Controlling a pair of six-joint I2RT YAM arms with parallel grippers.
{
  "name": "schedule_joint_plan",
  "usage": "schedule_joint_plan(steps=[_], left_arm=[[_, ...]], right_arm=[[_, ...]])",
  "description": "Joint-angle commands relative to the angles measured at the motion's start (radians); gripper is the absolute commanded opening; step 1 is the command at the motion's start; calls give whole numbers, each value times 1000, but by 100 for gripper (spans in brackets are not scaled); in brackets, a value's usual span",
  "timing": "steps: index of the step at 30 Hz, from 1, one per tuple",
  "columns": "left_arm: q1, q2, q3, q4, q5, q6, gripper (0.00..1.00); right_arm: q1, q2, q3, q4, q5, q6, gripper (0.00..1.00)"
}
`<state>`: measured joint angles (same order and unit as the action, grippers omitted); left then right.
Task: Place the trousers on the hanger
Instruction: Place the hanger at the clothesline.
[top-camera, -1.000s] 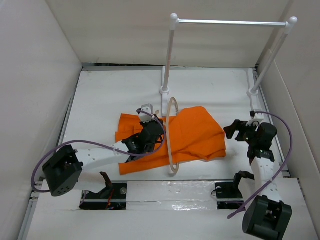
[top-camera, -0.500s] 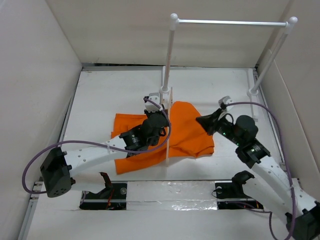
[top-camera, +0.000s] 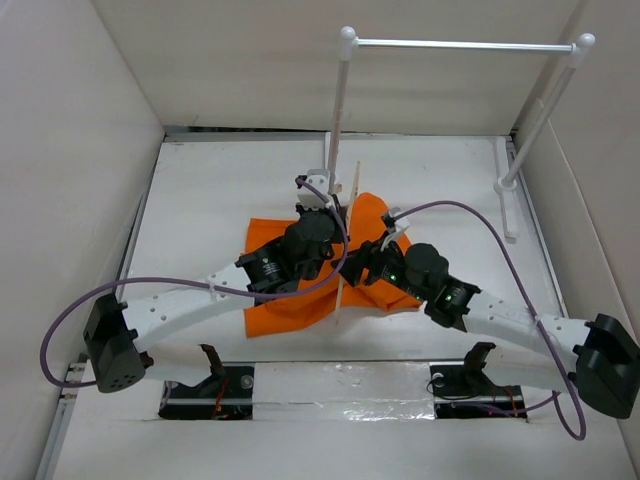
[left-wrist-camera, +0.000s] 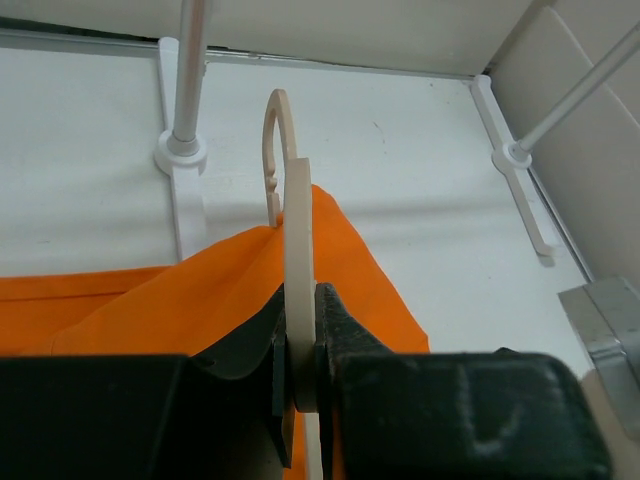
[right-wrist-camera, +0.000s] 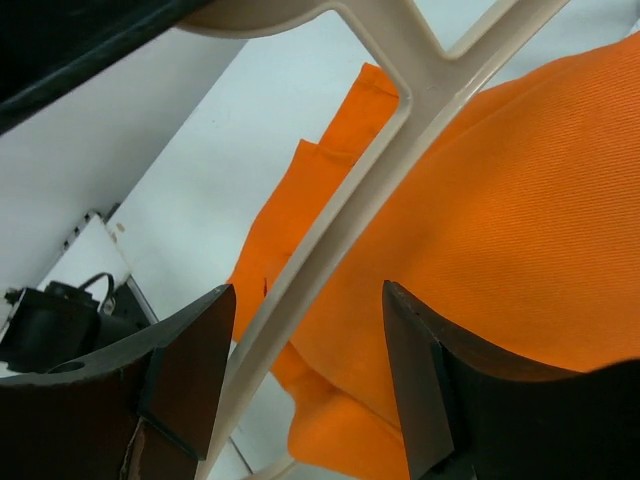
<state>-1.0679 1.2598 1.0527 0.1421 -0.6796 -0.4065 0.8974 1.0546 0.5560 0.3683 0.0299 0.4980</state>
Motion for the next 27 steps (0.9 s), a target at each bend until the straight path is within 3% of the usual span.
schedule_joint_plan(steps=[1,5,8,12,18,20,27], left_arm=[[-6,-20,99,117,52,-3,0],[-6,9,171,94,95,15,0],[-6,53,266,70,153,49,0],[5,145,473,-13,262,95,0],[57,251,674,-68,390,100,0],[57,266,704,-72,394,100,4],[66,306,773,-65,454,110,34]], right_arm=[[6,24,5,190,39,80,64],[15,38,15,211,36,105,45],[15,36,28,259,10,132,14],[15,6,41,279,1,178,0],[-63,-68,62,334,-102,238,0],[-89,-102,81,317,-122,243,0],[-224,-217,136,199,-175,241,0]])
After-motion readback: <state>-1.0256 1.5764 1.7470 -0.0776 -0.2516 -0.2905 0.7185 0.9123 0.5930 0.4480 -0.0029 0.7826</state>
